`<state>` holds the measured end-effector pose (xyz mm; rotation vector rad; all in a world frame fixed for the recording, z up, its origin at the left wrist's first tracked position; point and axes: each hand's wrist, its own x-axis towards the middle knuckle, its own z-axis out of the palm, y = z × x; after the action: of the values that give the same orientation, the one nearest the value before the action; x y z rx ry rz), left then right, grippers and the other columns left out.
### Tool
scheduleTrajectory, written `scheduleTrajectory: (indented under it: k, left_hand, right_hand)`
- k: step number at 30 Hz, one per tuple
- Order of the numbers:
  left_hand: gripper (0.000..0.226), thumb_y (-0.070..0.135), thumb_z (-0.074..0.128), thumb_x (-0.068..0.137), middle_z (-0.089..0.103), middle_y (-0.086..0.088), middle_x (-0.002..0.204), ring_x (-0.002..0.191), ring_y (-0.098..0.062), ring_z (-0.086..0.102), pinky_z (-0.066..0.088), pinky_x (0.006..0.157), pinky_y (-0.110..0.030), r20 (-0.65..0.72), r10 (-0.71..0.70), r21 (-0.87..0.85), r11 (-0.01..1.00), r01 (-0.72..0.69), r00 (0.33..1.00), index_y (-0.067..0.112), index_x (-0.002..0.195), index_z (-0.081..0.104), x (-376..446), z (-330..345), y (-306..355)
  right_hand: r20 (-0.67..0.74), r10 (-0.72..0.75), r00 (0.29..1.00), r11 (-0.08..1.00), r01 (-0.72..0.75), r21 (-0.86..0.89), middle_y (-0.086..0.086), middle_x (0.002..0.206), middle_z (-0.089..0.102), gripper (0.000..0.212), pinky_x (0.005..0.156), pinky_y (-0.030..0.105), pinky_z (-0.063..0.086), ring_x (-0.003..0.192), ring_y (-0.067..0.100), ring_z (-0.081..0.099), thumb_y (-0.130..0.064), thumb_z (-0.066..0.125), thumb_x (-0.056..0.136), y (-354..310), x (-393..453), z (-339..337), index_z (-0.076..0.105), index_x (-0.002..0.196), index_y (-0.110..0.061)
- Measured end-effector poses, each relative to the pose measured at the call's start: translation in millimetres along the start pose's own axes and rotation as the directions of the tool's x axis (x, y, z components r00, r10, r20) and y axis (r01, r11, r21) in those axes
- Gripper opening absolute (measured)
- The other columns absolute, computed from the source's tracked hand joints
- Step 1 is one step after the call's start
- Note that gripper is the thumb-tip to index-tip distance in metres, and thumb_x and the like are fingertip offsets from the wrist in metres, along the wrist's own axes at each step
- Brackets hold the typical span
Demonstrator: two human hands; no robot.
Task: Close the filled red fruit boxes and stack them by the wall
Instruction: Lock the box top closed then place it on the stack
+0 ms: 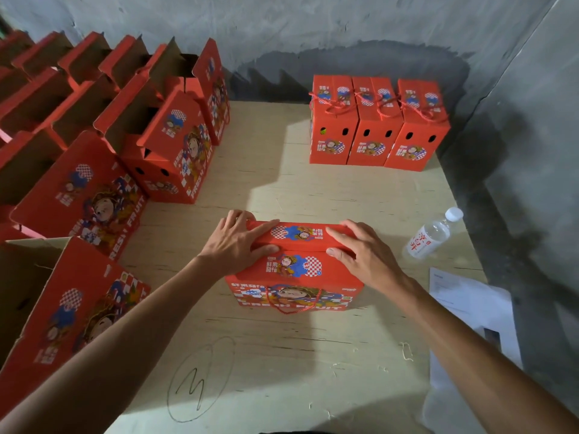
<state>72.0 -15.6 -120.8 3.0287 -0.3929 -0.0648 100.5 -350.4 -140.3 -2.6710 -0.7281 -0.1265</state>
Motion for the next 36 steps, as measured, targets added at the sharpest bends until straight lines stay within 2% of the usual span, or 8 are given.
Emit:
scheduleTrajectory:
  k: [4, 10, 15, 21, 25, 30, 33, 36]
  left_hand:
    - [0.079, 0.082, 0.013, 0.093, 0.049, -0.012, 0.134, 0.121, -0.028, 0.046, 0.046, 0.1, -0.046, -0.023, 0.092, 0.102, 0.991, -0.09, 0.995, 0.043, 0.161, 0.02, 3.8, -2.0, -2.9]
    - [0.077, 0.068, 0.017, 0.101, 0.025, -0.012, 0.165, 0.15, -0.035, 0.027, 0.026, 0.122, -0.054, 0.093, 0.192, 0.036, 0.98, -0.196, 0.977, 0.024, 0.165, 0.009, 6.3, -3.5, -9.1]
    - [0.071, 0.055, 0.01, 0.106, 0.012, -0.017, 0.169, 0.157, -0.031, 0.015, 0.018, 0.128, -0.05, 0.198, 0.328, -0.015, 0.943, -0.332, 0.924, 0.015, 0.164, -0.001, 1.0, -10.6, -23.9]
    - [0.067, 0.028, 0.041, 0.108, 0.012, -0.018, 0.167, 0.153, -0.037, 0.015, 0.021, 0.125, -0.056, 0.192, 0.379, -0.071, 0.925, -0.372, 0.905, 0.025, 0.165, 0.006, -2.1, -10.1, -33.3]
    - [0.056, 0.024, 0.038, 0.108, 0.019, -0.024, 0.164, 0.151, -0.042, 0.019, 0.02, 0.125, -0.056, 0.098, 0.396, -0.16, 0.912, -0.379, 0.913, 0.036, 0.162, 0.024, -10.7, -9.3, -30.1]
    - [0.045, 0.025, 0.064, 0.101, 0.049, -0.009, 0.155, 0.147, -0.023, 0.043, 0.039, 0.119, -0.05, -0.183, 0.151, -0.48, 0.849, -0.223, 0.971, 0.014, 0.144, 0.059, -29.8, 0.8, -30.9]
    - [0.039, 0.03, 0.069, 0.096, 0.061, -0.002, 0.144, 0.136, -0.015, 0.055, 0.052, 0.107, -0.046, -0.287, 0.035, -0.501, 0.846, -0.181, 0.957, 0.012, 0.13, 0.062, -38.9, 8.9, -28.6]
    - [0.039, 0.014, 0.068, 0.098, 0.064, -0.011, 0.139, 0.136, -0.022, 0.056, 0.051, 0.107, -0.048, -0.338, 0.109, -0.436, 0.862, -0.258, 0.935, 0.003, 0.135, 0.062, -41.5, 10.7, -32.4]
  right_hand:
    - [0.021, -0.023, 1.0, 0.997, 0.024, -0.07, -0.001, 0.147, 0.047, 0.053, 0.081, 0.043, 0.061, 0.129, 0.023, 0.047, -0.055, 0.045, 0.104, -4.1, -0.5, -2.6, 0.049, 0.151, -0.031]
    - [0.056, 0.029, 0.998, 0.997, -0.025, -0.068, 0.004, 0.165, 0.035, 0.055, 0.106, 0.049, 0.051, 0.151, 0.031, 0.034, -0.054, 0.04, 0.105, -8.6, -6.4, -0.4, 0.043, 0.156, -0.032]
    - [0.072, 0.031, 0.997, 1.0, -0.031, 0.001, 0.004, 0.164, 0.038, 0.057, 0.114, 0.05, 0.045, 0.151, 0.03, 0.034, -0.055, 0.05, 0.101, -4.2, -3.9, -2.4, 0.047, 0.153, -0.032]
    - [0.029, -0.029, 0.999, 0.999, 0.028, 0.02, 0.015, 0.153, 0.051, 0.055, 0.113, 0.048, 0.045, 0.138, 0.04, 0.051, -0.048, 0.054, 0.099, -1.8, -1.5, -4.6, 0.059, 0.145, -0.02]
    - [0.003, -0.071, 0.997, 0.997, 0.071, 0.007, 0.018, 0.152, 0.052, 0.048, 0.112, 0.05, 0.046, 0.136, 0.044, 0.052, -0.03, 0.065, 0.1, -0.2, -3.2, -3.1, 0.059, 0.145, -0.015]
    - [-0.053, -0.051, 0.997, 0.998, 0.053, 0.031, 0.011, 0.149, 0.056, 0.047, 0.104, 0.053, 0.053, 0.138, 0.037, 0.052, -0.031, 0.071, 0.096, -2.2, -8.5, -5.2, 0.064, 0.141, -0.016]
    - [-0.183, -0.045, 0.982, 0.999, 0.045, -0.004, 0.005, 0.141, 0.064, 0.044, 0.1, 0.047, 0.057, 0.135, 0.026, 0.057, -0.035, 0.074, 0.094, -2.7, -14.6, -2.5, 0.071, 0.132, -0.013]
    - [-0.279, -0.103, 0.955, 0.994, 0.09, -0.059, 0.008, 0.133, 0.069, 0.039, 0.098, 0.042, 0.058, 0.128, 0.021, 0.063, -0.032, 0.075, 0.094, -2.0, -15.7, 2.5, 0.074, 0.125, -0.008]
